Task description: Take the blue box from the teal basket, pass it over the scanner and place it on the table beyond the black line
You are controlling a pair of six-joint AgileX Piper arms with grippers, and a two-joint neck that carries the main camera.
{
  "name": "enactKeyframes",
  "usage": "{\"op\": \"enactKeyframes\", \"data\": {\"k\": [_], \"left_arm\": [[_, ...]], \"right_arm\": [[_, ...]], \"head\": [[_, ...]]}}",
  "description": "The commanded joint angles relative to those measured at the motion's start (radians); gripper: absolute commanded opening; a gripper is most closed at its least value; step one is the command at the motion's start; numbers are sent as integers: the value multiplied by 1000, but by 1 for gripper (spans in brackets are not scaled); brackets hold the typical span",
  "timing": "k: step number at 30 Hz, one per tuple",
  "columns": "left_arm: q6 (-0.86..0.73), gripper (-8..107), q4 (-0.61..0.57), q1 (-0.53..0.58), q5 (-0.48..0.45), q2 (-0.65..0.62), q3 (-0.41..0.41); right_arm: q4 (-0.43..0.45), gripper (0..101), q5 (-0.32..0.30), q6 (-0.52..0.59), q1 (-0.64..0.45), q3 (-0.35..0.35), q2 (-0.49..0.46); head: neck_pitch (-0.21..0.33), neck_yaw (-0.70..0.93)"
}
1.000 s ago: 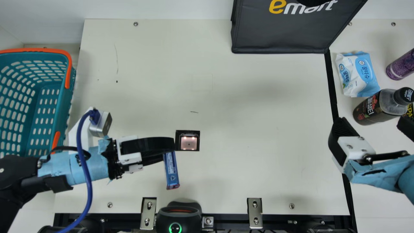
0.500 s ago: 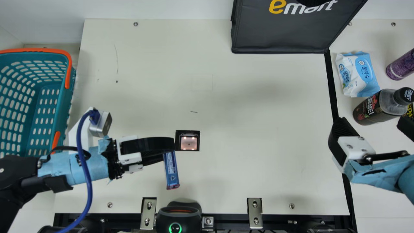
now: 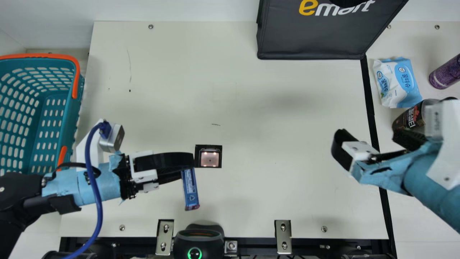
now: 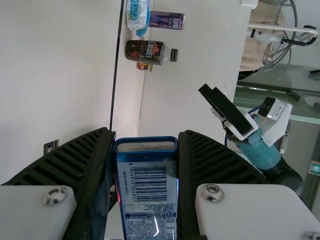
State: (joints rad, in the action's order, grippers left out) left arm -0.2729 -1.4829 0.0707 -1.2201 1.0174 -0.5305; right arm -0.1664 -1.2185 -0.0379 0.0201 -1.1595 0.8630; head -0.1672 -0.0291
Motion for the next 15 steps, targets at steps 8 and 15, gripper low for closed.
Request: {"op": "enactKeyframes", "data": {"k": [8, 15], "left_arm": [[0, -8, 0, 0, 0, 0, 0], [0, -8, 0, 0, 0, 0, 0]], "right_arm": [[-210, 95, -1, 42, -22, 69, 82], [-366, 95, -1, 96, -17, 132, 128]], "head": [[29, 2], [29, 2]]}}
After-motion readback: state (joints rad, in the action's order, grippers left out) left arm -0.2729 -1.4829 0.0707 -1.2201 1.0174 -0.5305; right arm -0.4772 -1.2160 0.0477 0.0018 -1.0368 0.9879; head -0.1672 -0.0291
